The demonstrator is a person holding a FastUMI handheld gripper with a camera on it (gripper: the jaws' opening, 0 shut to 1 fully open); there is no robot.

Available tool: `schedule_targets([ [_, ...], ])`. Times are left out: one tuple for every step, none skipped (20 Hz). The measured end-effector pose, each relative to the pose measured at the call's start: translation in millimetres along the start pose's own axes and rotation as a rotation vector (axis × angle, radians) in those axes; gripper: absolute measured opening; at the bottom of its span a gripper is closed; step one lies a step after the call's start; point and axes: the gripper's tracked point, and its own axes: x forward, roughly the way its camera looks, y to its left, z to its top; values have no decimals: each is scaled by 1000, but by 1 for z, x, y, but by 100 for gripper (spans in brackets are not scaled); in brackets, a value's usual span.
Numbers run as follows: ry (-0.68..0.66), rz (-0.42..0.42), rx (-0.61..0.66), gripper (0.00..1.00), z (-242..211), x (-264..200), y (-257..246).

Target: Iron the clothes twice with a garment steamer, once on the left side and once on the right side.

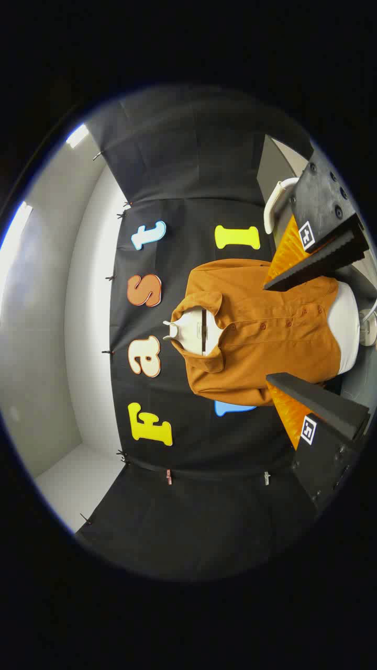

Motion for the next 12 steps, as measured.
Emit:
schedule_targets([
  [1,-2,-2,98,0,-1,1],
  [1,-4,-4,98,0,-1,1],
  [2,-6,-4,98,1,-2,1],
  [2,-7,-4,98,1,-2,2],
  [2,-9,-4,98,2,-2,3],
  [2,-11,-5,98,2,-2,3],
  [2,-12,-7,98,3,-3,3],
  [2,-14,-9,98,3,-3,3],
  [1,-15,-10,98,4,-4,4],
  [0,-17,-11,98,5,-4,4],
  [-1,-19,-10,98,6,-5,4],
  [-2,-21,-10,98,7,-6,4],
])
